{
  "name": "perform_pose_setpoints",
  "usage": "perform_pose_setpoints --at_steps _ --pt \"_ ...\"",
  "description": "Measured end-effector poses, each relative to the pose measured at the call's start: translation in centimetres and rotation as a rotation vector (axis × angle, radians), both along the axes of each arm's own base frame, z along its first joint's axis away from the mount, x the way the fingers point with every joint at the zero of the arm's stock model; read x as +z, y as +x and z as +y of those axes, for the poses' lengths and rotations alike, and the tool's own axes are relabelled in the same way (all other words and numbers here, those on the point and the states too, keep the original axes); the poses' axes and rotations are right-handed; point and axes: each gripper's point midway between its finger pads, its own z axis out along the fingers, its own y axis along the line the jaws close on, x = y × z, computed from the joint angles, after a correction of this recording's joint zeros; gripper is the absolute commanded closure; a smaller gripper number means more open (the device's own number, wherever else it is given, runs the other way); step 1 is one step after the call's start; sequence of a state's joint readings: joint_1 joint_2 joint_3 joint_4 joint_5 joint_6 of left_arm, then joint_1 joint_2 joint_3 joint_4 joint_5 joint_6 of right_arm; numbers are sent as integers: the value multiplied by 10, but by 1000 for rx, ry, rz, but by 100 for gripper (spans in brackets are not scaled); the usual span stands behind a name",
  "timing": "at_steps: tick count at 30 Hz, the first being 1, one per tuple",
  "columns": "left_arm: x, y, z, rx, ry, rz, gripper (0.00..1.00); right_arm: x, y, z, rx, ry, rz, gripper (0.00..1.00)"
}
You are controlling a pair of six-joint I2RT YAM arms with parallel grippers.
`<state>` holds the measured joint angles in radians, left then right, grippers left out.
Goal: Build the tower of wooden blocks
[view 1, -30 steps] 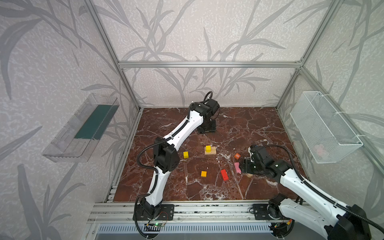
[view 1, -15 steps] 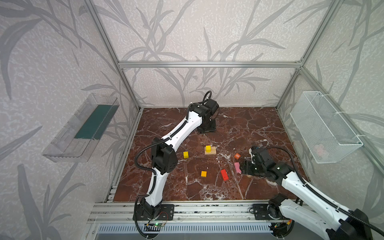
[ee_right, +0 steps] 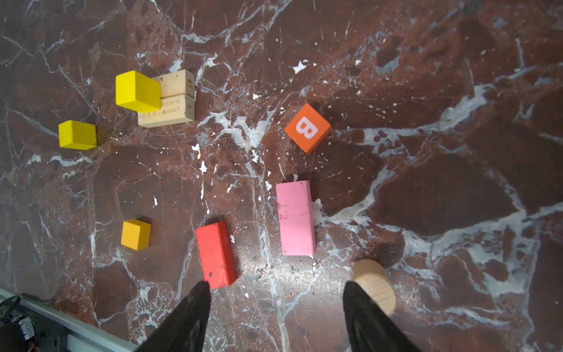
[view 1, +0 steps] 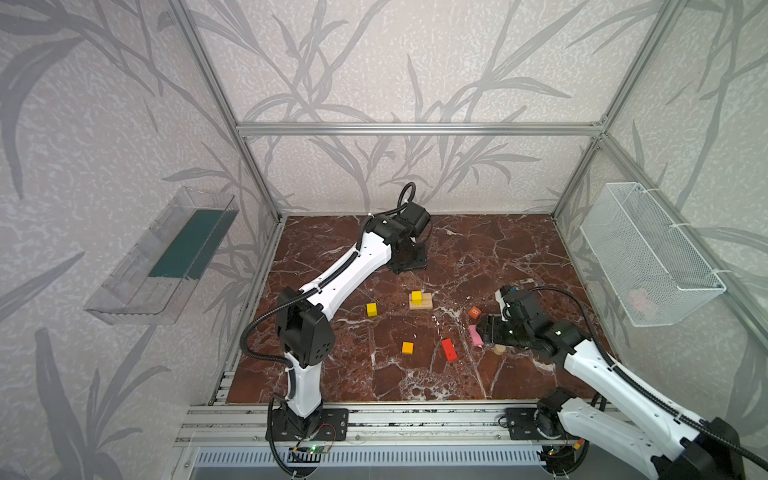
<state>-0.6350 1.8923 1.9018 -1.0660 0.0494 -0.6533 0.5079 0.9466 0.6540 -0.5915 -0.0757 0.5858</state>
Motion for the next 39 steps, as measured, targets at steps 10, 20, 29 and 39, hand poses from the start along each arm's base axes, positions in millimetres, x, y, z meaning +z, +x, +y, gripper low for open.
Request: perform_pose_setpoints --at_steps 10,20,29,39 --pt "-23 -21 23 -18 81 36 50 22 10 50 161 -21 -36 30" --pt "1 -67 88 55 125 -79 50 54 24 134 398 -49 -90 30" --pt "20 -96 160 182 86 -214 49 46 16 221 588 -113 -56 30" --pt "17 -111 192 220 87 -282 48 -1 24 271 603 -253 38 26"
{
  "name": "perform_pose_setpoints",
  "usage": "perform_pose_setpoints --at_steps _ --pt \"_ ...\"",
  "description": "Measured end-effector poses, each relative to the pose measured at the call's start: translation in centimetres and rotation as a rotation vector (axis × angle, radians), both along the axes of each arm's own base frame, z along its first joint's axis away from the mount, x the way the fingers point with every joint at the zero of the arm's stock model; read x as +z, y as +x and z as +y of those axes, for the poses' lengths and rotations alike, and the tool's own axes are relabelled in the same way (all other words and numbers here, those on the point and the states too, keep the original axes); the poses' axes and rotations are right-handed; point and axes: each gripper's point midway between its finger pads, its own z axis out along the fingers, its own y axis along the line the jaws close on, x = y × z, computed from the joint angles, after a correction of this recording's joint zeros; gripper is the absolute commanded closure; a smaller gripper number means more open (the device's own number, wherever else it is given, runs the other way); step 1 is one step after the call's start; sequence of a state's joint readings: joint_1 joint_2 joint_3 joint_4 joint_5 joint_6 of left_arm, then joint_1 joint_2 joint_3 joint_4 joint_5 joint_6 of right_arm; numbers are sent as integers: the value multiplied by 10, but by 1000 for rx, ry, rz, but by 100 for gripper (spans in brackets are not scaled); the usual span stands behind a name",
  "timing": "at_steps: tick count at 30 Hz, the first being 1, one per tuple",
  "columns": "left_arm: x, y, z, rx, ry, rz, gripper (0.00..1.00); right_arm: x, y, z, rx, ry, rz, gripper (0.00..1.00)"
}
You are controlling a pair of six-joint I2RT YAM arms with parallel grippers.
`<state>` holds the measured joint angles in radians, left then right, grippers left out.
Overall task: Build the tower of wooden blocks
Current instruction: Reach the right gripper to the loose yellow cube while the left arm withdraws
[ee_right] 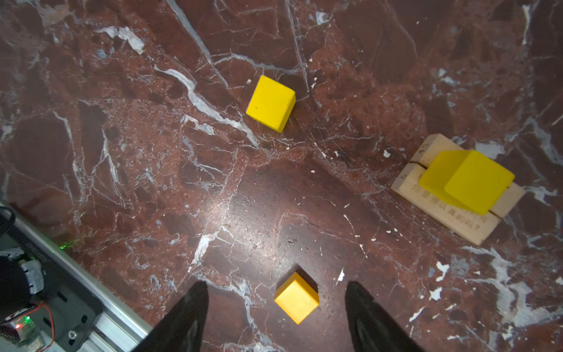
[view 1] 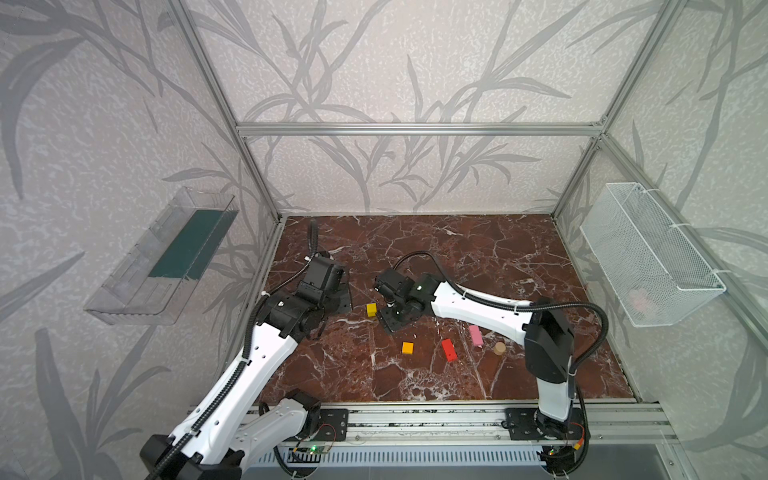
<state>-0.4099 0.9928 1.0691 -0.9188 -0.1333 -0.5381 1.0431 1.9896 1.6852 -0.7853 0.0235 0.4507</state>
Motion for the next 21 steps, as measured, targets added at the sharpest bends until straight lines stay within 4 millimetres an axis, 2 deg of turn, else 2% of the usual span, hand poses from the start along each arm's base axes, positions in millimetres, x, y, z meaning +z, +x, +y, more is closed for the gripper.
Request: perform_pose_setpoints --at_steps 10,21 --pt "-3 -6 14 23 -1 -33 48 -7 17 27 -65 -19 -23 21" --pt "-3 -7 18 40 -30 -49 48 -33 47 53 -111 -84 -64 19"
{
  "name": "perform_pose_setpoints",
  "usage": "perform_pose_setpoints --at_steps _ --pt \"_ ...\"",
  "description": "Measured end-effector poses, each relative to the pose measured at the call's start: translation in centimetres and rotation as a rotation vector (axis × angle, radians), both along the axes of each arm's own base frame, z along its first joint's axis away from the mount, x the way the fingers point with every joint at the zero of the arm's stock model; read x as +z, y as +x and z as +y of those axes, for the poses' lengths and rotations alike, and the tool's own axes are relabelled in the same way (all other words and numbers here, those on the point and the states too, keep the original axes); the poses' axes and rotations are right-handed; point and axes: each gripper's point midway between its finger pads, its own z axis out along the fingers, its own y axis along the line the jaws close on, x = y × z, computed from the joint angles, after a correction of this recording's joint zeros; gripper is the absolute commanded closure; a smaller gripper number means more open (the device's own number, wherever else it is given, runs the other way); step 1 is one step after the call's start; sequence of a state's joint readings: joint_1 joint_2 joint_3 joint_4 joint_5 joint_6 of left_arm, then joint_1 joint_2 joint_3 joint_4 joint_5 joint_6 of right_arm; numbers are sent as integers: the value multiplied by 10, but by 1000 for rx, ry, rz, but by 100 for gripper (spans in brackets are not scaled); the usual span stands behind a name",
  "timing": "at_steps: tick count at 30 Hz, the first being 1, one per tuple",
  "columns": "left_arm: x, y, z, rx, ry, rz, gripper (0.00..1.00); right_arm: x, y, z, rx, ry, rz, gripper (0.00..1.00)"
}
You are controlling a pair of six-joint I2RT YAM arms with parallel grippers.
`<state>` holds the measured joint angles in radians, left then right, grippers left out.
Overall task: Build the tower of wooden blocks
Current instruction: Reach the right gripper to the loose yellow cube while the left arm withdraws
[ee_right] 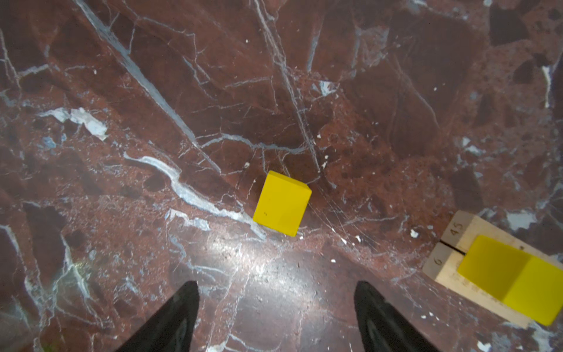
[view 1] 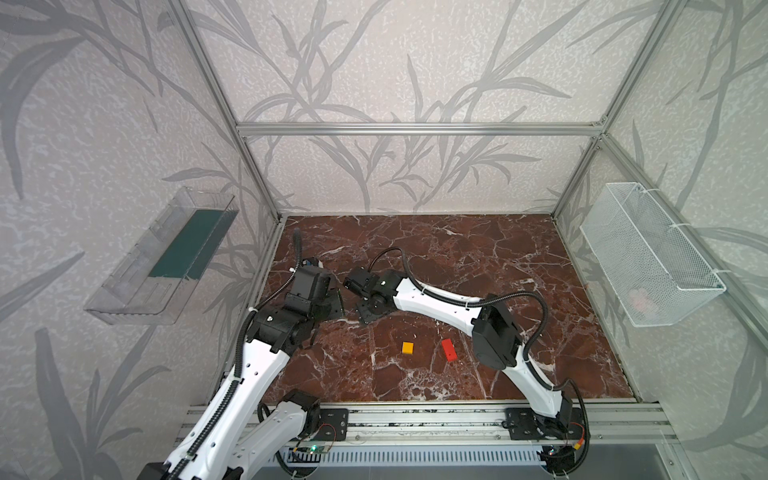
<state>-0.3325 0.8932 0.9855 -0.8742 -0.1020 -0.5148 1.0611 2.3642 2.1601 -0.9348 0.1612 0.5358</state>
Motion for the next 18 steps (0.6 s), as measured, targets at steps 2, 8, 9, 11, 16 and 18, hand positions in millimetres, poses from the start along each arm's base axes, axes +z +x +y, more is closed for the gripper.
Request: perform_pose_setpoints --at_steps 2,8,9,11,16,18 --pt "0 0 1 3 -3 -1 48 -3 3 3 -8 -8 0 19" --pt "-1 1 0 3 -17 2 49 -10 14 8 -37 -16 2 23" --pt "-2 1 1 4 -19 3 49 -11 15 8 -43 -17 4 25" --pt "-2 1 1 6 -22 3 49 -14 18 6 -58 -22 10 27" --pt "-2 2 3 13 -33 2 49 -17 25 1 -85 -21 20 31" --pt "-2 3 3 14 -39 3 49 -20 30 0 -97 -12 30 32"
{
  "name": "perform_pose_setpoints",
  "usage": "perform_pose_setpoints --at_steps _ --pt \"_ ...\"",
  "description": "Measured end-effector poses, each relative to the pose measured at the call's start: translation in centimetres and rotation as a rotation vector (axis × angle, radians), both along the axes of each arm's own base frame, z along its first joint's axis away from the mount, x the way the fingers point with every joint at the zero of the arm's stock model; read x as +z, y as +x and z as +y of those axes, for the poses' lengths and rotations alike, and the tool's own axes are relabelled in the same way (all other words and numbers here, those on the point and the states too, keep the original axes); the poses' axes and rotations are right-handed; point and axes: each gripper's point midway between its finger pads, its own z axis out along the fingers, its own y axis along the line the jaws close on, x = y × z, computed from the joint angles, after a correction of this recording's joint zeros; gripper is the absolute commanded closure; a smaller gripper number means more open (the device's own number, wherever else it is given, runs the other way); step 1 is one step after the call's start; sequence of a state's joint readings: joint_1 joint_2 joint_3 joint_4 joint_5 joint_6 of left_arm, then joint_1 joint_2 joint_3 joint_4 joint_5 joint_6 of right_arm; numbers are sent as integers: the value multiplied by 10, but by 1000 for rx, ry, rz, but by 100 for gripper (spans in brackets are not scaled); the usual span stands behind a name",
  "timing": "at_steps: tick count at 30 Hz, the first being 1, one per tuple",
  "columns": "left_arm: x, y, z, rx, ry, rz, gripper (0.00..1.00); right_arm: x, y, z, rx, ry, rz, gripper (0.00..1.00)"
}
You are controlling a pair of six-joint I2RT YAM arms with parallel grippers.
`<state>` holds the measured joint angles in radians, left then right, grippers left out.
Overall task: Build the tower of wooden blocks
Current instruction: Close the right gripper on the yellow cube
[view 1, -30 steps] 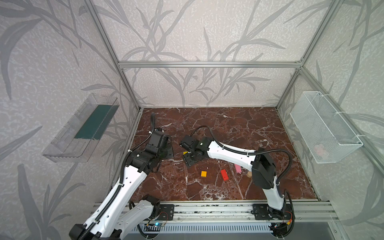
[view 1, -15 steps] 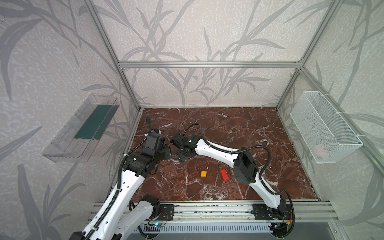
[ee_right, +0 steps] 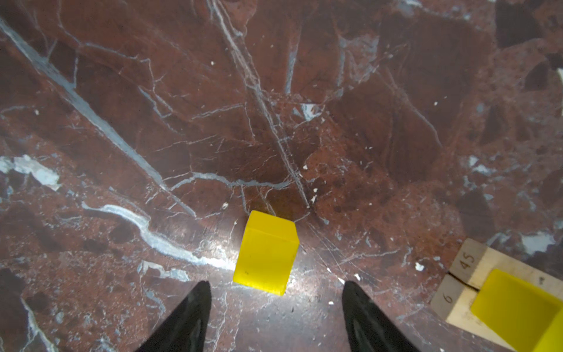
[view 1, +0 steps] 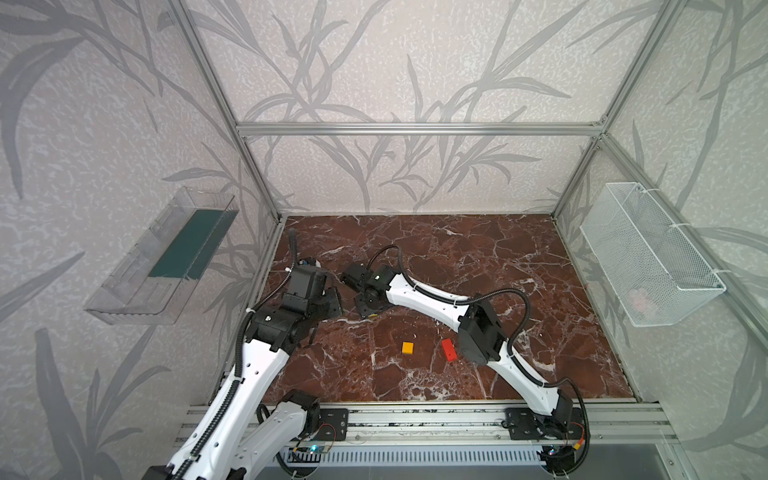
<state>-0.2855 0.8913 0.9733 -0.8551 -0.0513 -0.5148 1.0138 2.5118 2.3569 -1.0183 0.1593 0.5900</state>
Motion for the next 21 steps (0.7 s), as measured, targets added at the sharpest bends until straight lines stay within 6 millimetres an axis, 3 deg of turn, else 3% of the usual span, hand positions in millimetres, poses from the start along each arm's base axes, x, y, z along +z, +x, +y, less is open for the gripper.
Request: perform_pose_setpoints --at_steps 7,21 --pt "0 1 0 1 -23 0 50 -10 11 -2 -25 12 22 36" --pt "-1 3 -1 -2 -49 1 50 -11 7 3 -19 30 40 47"
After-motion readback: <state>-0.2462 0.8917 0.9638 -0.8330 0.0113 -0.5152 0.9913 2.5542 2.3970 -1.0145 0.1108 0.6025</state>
